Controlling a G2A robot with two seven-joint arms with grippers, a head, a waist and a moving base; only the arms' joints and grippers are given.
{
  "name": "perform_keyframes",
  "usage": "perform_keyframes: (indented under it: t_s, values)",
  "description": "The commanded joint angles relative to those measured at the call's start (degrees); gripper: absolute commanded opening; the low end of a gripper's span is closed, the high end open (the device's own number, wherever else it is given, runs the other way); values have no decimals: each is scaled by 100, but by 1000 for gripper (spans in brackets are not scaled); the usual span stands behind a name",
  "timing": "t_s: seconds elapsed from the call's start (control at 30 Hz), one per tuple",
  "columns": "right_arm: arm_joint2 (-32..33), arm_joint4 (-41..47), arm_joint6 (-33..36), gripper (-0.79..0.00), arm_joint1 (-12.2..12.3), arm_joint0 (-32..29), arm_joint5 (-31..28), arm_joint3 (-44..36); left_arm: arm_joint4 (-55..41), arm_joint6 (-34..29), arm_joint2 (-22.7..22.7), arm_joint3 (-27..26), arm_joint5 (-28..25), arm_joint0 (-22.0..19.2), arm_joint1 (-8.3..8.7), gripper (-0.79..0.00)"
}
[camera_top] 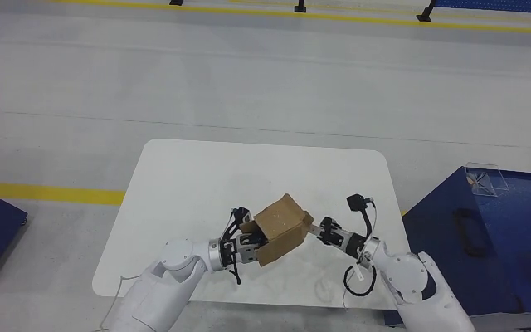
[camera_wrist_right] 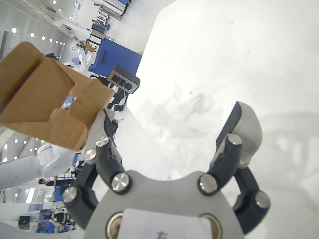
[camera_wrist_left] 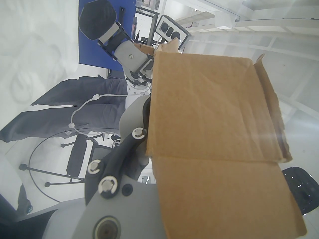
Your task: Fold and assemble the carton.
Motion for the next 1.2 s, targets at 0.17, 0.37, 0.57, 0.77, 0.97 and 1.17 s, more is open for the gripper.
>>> perform_keyframes:
  t_s: [0.17,0.37,0.57,0.77,0.97,1.17]
  values:
    - [19,411,227,0,10,19,-112,-54,26,-19,12,24,-34,46,3,-785]
    - [107,456,190,0,27,24,-93,-112,77,-22,23,5,-6,61,7,-785]
    - [157,472,180,0,42,2,-52,-206,156,-4,43,-64,10,86,13,-785]
    - [79,358,183,0,46,9,-8,-254,191,0,41,-105,32,104,20,-785]
    - [-25,230,109,0,41,44,24,-219,206,6,66,-99,73,93,17,-785]
    - [-76,163,133,0,45,82,46,-197,226,1,105,-79,105,56,9,-785]
